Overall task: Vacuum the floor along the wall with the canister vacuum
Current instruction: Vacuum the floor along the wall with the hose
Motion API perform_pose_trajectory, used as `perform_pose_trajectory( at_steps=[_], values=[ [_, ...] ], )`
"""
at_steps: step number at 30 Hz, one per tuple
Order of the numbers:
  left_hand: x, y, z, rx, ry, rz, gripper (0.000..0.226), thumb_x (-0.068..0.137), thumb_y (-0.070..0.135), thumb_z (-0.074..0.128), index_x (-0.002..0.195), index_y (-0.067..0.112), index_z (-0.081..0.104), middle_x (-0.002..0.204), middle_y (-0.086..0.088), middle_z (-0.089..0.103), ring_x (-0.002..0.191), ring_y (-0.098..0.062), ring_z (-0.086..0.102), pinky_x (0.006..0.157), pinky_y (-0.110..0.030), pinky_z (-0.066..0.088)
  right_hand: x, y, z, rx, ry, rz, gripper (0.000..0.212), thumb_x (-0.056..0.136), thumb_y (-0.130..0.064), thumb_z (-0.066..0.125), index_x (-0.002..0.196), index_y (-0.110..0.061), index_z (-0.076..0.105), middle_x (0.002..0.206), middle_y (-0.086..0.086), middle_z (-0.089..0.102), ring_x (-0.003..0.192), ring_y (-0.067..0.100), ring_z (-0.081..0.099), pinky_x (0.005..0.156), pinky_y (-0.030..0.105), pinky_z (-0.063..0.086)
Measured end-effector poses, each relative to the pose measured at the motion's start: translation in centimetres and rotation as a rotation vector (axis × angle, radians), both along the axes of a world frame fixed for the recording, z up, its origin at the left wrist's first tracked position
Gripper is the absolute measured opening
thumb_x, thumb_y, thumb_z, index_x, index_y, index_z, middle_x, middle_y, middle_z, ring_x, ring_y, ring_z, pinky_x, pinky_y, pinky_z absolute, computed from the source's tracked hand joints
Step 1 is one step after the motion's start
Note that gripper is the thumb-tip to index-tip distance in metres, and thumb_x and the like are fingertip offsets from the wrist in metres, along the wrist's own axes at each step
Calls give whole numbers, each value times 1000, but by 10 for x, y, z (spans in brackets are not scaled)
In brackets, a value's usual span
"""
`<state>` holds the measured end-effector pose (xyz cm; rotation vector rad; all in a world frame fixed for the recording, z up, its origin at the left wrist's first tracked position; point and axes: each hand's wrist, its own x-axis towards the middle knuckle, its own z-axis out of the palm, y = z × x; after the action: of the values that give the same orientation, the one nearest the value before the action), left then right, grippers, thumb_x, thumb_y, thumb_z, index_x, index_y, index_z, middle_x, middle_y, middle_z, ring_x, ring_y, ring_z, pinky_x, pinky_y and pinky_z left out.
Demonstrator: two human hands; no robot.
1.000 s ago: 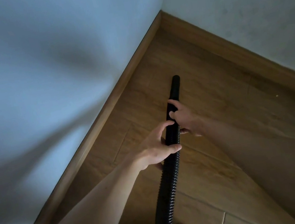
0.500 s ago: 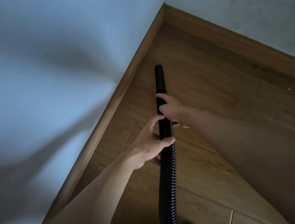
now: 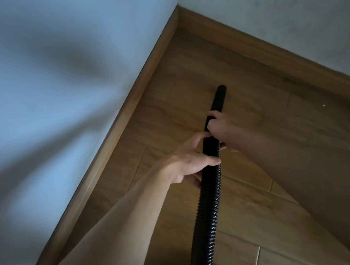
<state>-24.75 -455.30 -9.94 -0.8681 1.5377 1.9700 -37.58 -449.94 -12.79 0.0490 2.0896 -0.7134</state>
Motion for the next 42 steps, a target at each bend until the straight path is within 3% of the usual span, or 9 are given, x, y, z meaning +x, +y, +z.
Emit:
perform_pose_trajectory(
  at_steps=[3, 9, 14, 19, 21, 28, 34, 38, 42],
  values=[
    [8, -14, -1, 9, -7, 99, 64, 92, 13, 69, 142, 39, 39, 103, -7, 68, 86, -24, 71, 65, -42, 63, 2, -23, 1, -31, 17, 99, 60, 97, -4, 32, 149, -34, 35, 148, 7, 40, 113, 30, 54, 73, 39, 52],
    [37, -40, -7, 52, -45, 305, 62, 91, 11, 70, 134, 44, 42, 106, -12, 70, 84, -29, 72, 62, -42, 61, 30, -73, -7, -107, 57, 359, 62, 94, -3, 34, 149, -30, 38, 156, 7, 32, 133, 30, 42, 107, 45, 43],
    [61, -46, -8, 60, -59, 375, 65, 88, 9, 72, 133, 47, 45, 106, -11, 71, 95, -35, 72, 69, -47, 62, 50, -85, -4, -151, 11, 394, 61, 94, -3, 34, 149, -31, 38, 154, 8, 35, 129, 29, 44, 105, 42, 45],
    [71, -27, 7, 32, -54, 295, 68, 89, 8, 71, 139, 43, 41, 107, -8, 67, 93, -28, 70, 66, -44, 62, 57, -60, 10, -94, -46, 316, 61, 96, -5, 32, 146, -38, 40, 145, 5, 44, 109, 26, 55, 62, 30, 50],
    [77, -16, 16, 20, -68, 220, 72, 89, 8, 71, 142, 42, 37, 109, -10, 65, 93, -25, 69, 65, -43, 62, 62, -41, 15, -58, -80, 233, 59, 98, -4, 34, 143, -40, 43, 139, 5, 50, 98, 22, 59, 56, 30, 49],
    [116, 10, 43, -10, -130, 72, 75, 86, 9, 74, 142, 42, 36, 113, -12, 62, 96, -26, 67, 81, -51, 60, 101, 14, 27, -63, -220, -36, 51, 99, -5, 44, 138, -38, 49, 127, 9, 59, 103, 26, 62, 63, 37, 50],
    [176, -1, 55, -55, -159, 155, 77, 86, 11, 74, 141, 47, 34, 110, -13, 64, 99, -25, 67, 86, -41, 56, 155, -17, 42, -85, -274, 83, 53, 100, -3, 40, 142, -36, 45, 127, 7, 57, 91, 18, 60, 56, 31, 46],
    [217, 1, 64, -92, -167, 300, 75, 86, 10, 74, 140, 47, 36, 109, -10, 65, 93, -18, 69, 61, -20, 54, 190, -39, 51, -92, -321, 190, 55, 100, -2, 37, 143, -36, 45, 115, 5, 59, 81, 11, 58, 58, 30, 47],
    [243, 11, 70, -90, -141, 376, 75, 86, 4, 74, 142, 38, 38, 97, -4, 66, 85, -10, 66, 59, -16, 52, 211, -38, 53, -75, -383, 226, 55, 100, -3, 39, 142, -38, 44, 109, 4, 61, 84, 14, 60, 61, 33, 52]
  ],
)
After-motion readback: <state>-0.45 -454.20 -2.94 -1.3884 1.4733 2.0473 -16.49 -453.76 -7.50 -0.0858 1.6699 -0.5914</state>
